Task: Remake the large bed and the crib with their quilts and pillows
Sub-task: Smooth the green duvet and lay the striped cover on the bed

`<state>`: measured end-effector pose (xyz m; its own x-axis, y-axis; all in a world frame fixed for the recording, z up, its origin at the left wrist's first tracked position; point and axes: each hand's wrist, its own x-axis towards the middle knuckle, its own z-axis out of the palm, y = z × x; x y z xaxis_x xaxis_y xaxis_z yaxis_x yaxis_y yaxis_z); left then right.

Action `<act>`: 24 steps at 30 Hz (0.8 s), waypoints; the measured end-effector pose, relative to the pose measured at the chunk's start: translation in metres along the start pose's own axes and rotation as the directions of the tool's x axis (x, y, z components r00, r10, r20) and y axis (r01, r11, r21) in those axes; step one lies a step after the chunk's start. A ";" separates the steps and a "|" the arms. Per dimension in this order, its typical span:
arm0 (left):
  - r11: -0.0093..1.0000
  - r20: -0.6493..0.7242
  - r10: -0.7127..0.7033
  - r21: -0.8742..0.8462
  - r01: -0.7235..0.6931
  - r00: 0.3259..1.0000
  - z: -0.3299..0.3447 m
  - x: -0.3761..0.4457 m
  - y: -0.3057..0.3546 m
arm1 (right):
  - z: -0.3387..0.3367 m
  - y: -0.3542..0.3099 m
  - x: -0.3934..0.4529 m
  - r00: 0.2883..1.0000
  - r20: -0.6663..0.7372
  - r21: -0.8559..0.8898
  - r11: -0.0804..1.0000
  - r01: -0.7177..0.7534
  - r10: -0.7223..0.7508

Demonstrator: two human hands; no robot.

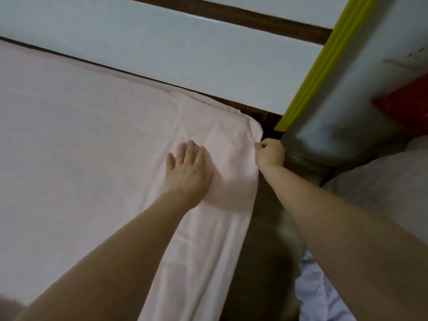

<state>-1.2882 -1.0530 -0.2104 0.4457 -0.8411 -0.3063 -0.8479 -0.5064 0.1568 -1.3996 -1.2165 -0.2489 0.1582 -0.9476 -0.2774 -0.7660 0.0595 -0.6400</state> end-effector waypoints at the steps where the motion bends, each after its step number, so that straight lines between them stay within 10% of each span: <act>1: 1.000 0.001 -0.011 0.004 0.011 1.000 0.001 0.005 0.003 | 0.001 0.001 0.002 0.999 -0.035 -0.037 0.999 0.009 -0.011; 14: 0.997 0.000 0.073 0.037 -0.073 0.997 0.007 0.005 -0.010 | 0.003 0.010 0.019 0.981 -0.106 0.039 0.987 -0.158 0.162; 18: 0.982 -0.201 0.150 -0.087 -0.171 0.968 0.002 -0.007 -0.036 | 0.016 -0.002 -0.012 0.955 -0.263 -0.065 0.985 -0.158 0.136; 20: 0.992 -0.296 -0.072 -0.116 0.039 0.952 0.000 -0.009 -0.057 | 0.031 -0.022 -0.043 0.939 -0.291 -0.175 0.976 0.133 -0.180; 22: 0.951 -0.235 -0.298 -0.157 0.266 0.925 0.003 -0.015 -0.071 | 0.051 -0.039 -0.075 0.799 -0.009 -0.264 0.772 0.578 -0.601; 24: 0.935 -0.147 -0.343 -0.151 0.322 0.928 0.012 -0.026 -0.070 | 0.065 -0.028 -0.084 0.649 0.255 -0.329 0.566 0.756 -0.717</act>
<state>-1.2435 -0.9930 -0.2243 0.7464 -0.6347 -0.2000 -0.6061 -0.7725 0.1897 -1.3508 -1.1180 -0.2544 0.8108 -0.5773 0.0965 -0.5193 -0.7856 -0.3365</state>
